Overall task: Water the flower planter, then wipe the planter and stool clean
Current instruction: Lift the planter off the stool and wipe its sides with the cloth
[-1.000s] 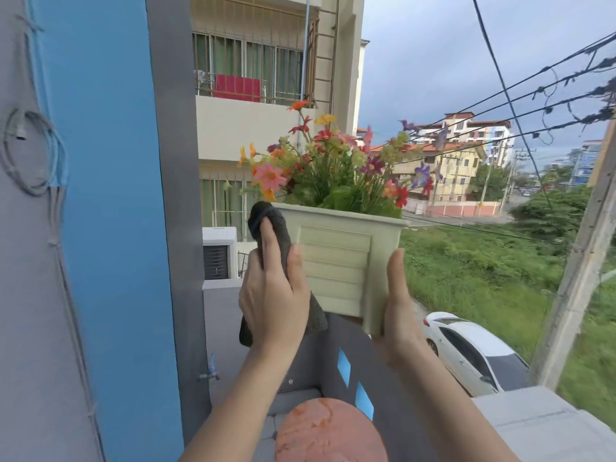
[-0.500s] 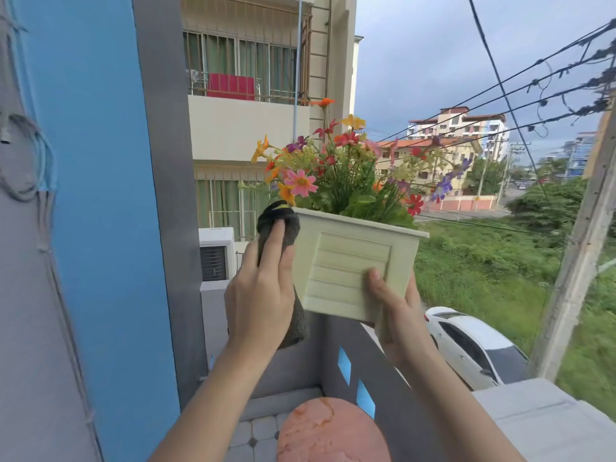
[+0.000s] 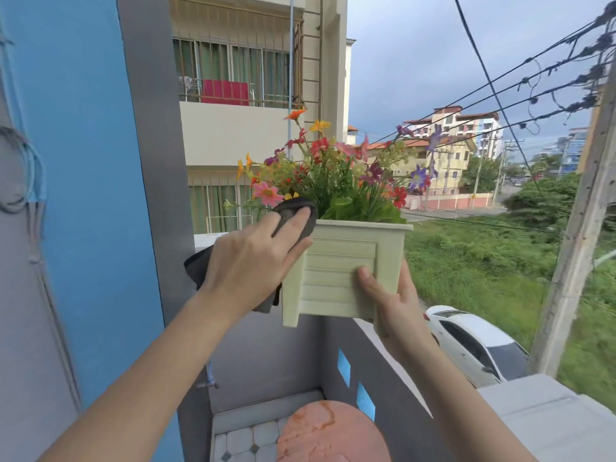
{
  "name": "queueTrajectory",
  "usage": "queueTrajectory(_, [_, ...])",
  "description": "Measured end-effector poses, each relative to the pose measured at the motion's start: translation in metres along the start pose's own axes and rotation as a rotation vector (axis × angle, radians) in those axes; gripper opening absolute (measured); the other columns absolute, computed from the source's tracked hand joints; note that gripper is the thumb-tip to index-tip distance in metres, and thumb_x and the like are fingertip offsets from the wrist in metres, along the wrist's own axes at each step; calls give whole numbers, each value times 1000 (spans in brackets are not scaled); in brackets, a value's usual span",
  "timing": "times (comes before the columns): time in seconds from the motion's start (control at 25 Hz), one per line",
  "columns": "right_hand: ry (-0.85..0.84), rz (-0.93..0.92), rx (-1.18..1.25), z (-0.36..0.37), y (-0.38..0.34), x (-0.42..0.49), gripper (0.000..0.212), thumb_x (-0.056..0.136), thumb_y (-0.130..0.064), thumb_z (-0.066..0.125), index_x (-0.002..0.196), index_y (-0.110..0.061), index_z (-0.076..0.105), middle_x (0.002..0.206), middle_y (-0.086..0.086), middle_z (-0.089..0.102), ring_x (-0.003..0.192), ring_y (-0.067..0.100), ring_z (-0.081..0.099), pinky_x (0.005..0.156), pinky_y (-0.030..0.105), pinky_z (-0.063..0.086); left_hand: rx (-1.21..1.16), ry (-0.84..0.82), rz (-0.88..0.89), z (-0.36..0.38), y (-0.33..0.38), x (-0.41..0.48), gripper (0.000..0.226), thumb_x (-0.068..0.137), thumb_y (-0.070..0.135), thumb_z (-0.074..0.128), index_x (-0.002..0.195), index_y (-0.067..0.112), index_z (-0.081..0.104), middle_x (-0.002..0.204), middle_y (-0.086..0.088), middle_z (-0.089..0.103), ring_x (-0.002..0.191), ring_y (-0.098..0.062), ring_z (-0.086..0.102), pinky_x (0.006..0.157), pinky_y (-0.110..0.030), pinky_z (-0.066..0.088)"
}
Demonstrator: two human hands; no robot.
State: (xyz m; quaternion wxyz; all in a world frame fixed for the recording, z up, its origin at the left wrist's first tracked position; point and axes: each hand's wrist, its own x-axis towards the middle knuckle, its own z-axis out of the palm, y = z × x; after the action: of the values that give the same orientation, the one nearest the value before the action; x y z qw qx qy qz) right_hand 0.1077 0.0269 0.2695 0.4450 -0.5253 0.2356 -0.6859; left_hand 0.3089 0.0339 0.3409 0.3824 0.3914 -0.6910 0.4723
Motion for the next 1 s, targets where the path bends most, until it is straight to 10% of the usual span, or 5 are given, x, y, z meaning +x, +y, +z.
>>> queueTrajectory(0.52, [-10, -20, -80, -3, 20, 4, 87, 79, -26, 73, 150, -32, 24, 141, 7, 54, 127, 23, 54, 107, 52, 41, 25, 1, 331, 8, 52, 37, 40, 91, 40, 39, 118, 24, 65, 67, 0, 56, 47, -17, 56, 39, -20, 24])
queueTrajectory(1.0, [52, -40, 50, -21, -24, 15, 110, 54, -43, 89, 147, -22, 33, 131, 7, 62, 120, 25, 59, 103, 58, 42, -361, -154, -189, 17, 61, -71, 43, 100, 46, 19, 138, 31, 35, 64, -1, 51, 44, -22, 51, 30, -31, 42])
